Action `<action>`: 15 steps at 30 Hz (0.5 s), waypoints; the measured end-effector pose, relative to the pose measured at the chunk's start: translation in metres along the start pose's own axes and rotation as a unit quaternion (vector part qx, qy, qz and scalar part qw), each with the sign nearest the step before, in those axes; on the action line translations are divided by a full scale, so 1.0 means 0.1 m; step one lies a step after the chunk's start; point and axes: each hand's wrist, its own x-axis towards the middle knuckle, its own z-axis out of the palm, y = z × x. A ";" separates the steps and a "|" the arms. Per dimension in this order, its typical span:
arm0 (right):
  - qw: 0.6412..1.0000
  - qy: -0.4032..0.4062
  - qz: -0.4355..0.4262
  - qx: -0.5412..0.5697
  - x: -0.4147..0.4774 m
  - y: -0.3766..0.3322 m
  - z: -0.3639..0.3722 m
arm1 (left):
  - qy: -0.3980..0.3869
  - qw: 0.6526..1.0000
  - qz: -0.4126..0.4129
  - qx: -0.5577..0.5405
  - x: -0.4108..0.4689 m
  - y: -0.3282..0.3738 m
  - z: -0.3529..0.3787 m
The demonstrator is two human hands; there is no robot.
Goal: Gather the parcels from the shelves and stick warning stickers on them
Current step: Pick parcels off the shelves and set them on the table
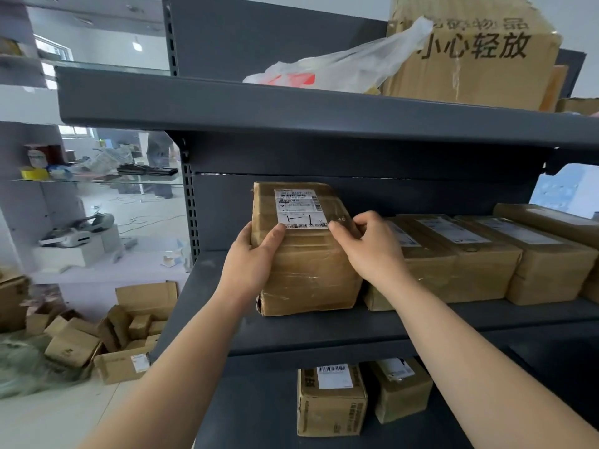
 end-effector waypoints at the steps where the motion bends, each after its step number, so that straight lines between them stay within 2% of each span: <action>1: 1.000 0.006 0.000 0.017 -0.07 -0.02 0.01 | 0.001 1.000 0.005 -0.002 -0.06 0.02 -0.04; 9: 0.991 0.059 -0.021 0.119 -0.70 -0.14 -0.02 | -0.014 0.998 0.050 -0.039 -0.64 0.16 -0.35; 15: 0.985 0.062 -0.017 0.159 -1.23 -0.11 -0.18 | -0.031 0.997 0.057 -0.039 -1.13 0.22 -0.42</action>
